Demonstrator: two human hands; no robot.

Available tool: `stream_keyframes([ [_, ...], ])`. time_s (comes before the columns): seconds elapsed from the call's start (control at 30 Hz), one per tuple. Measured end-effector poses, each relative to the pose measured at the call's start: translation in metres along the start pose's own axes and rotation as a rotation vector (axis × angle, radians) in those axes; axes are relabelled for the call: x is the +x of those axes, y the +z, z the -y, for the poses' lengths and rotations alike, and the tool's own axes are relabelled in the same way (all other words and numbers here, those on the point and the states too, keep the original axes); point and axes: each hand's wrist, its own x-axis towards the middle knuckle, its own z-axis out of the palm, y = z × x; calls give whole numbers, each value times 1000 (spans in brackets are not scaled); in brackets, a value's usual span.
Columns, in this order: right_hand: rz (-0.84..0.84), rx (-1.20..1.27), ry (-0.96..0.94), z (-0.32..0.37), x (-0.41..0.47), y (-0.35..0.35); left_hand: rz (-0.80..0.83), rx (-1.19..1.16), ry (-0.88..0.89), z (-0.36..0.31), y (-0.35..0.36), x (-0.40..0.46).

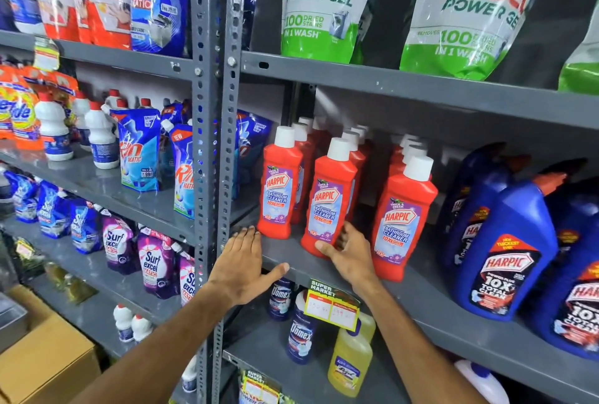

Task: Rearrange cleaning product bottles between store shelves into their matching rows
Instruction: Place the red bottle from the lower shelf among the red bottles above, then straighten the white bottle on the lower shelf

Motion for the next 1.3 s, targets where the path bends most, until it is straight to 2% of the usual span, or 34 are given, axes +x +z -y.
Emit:
stream_keyframes([
  [0.47, 23, 9, 49, 4, -4, -3, -12, -7, 10, 1, -1, 0],
  [0.57, 34, -62, 38, 7, -18, -6, -91, -63, 15, 1, 10, -7],
  [0.63, -11, -178, -31, 7, -34, -8, -226, -91, 53, -3, 26, -23],
  [0.7, -138, -270, -124, 6, -57, -9, -353, -123, 109, -7, 45, -44],
  [0.77, -293, -319, -256, -1, -82, -6, -406, -158, 150, -10, 65, -63],
  [0.87, -383, -378, -563, -26, -112, 4, -319, -130, 154, -10, 98, -81],
  [0.97, -277, -419, -722, -63, -134, 23, -170, -138, 135, -6, 131, -87],
  [1.07, -176, -378, -626, -109, -154, 52, -82, -147, 139, 1, 165, -82],
  [1.17, -85, -293, -340, -160, -168, 83, -5, -152, 132, 6, 201, -74],
  [1.3, -89, -205, -18, -213, -166, 119, 109, -170, 89, 10, 250, -61],
])
